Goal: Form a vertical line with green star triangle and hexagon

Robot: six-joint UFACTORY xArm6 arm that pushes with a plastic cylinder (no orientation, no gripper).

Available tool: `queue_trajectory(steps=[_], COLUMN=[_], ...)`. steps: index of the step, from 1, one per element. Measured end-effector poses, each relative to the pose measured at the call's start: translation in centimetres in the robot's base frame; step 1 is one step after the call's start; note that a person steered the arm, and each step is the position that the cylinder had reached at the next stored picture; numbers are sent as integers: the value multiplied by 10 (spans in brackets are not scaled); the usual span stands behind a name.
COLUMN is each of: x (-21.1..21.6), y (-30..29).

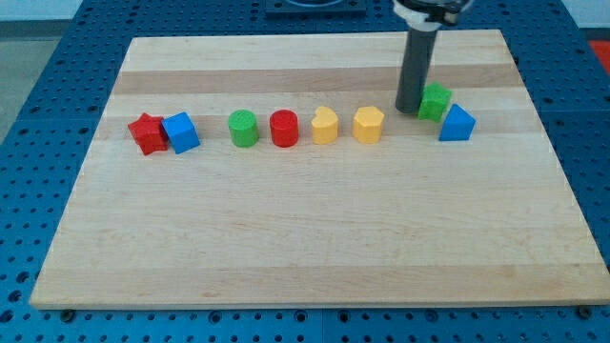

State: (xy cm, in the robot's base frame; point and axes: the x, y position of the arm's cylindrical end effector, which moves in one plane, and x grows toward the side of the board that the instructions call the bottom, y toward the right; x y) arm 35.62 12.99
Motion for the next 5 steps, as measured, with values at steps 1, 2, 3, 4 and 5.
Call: queue_trajectory(steps=[1, 2, 3, 4, 5], x=[8, 32, 43, 43, 43], y=[-7, -23, -19, -13, 0])
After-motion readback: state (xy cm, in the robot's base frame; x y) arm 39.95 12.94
